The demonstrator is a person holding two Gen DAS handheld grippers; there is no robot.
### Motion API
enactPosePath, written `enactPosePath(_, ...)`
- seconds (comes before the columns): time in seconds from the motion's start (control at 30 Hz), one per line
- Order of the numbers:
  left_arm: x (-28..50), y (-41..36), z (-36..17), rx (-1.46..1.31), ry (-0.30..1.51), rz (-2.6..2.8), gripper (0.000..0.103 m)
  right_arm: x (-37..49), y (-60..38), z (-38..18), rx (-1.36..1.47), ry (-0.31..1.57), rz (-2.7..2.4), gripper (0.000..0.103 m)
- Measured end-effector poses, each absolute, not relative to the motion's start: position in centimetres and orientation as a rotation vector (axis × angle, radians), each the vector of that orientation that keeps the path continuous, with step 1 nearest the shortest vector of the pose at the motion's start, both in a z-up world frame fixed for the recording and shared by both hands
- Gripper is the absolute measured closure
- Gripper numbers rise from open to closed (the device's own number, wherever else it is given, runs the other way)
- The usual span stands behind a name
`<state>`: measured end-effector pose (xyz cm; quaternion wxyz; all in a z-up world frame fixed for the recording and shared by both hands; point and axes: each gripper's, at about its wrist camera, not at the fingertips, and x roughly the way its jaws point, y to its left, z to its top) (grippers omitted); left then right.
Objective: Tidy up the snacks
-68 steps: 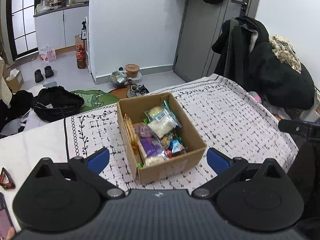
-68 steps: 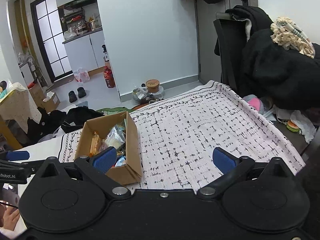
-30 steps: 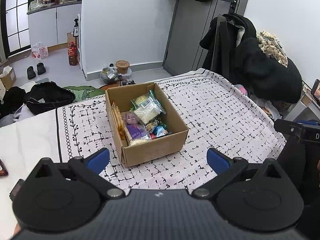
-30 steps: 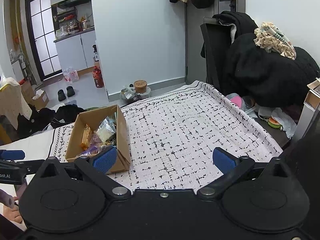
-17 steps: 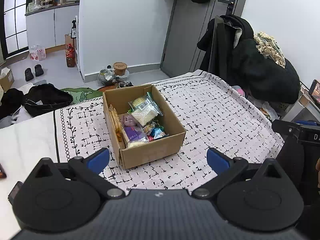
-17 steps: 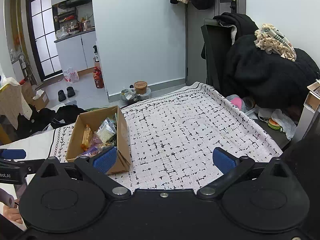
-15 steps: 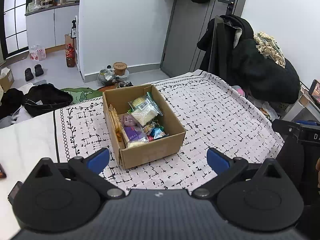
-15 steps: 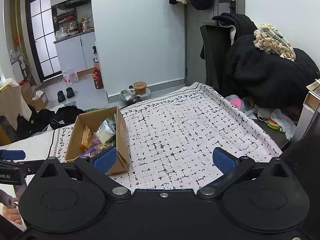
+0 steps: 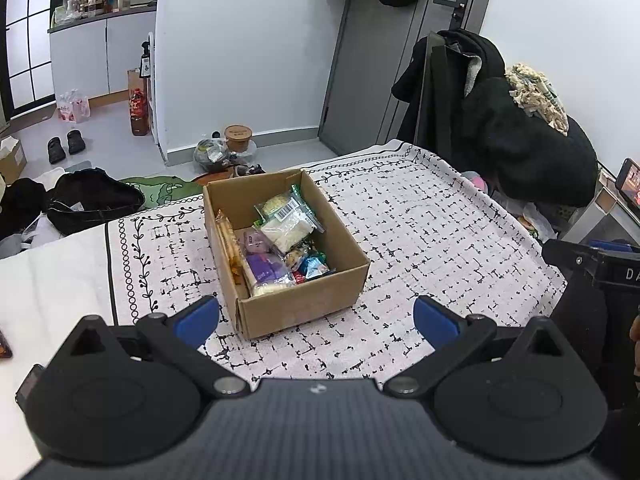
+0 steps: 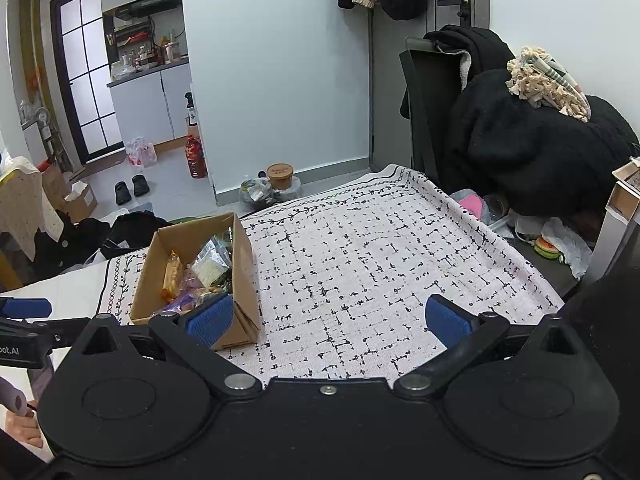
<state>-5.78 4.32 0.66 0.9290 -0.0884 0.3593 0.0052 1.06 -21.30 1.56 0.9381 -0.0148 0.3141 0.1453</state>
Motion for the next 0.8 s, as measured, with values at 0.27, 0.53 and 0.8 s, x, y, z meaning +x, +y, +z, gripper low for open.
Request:
enactPosePath(0.27,-5.35,4.01,0.86,-0.167,0.727,-0.003,0.0,1.08,-21.42,1.56,-0.029,0.642,0.293,0.0)
enactPosePath(0.53,-5.27,3.98,1.11,-0.156,0.71,-0.003,0.0,1.21,-21.47,1.46,-0.029,0.648,0.292,0.0)
enactPosePath(0.8,-5.26,3.89,1.25,-0.152,0.698,-0.013,0.0,1.17,-21.37,1.28,-0.033,0.646,0.291,0.0)
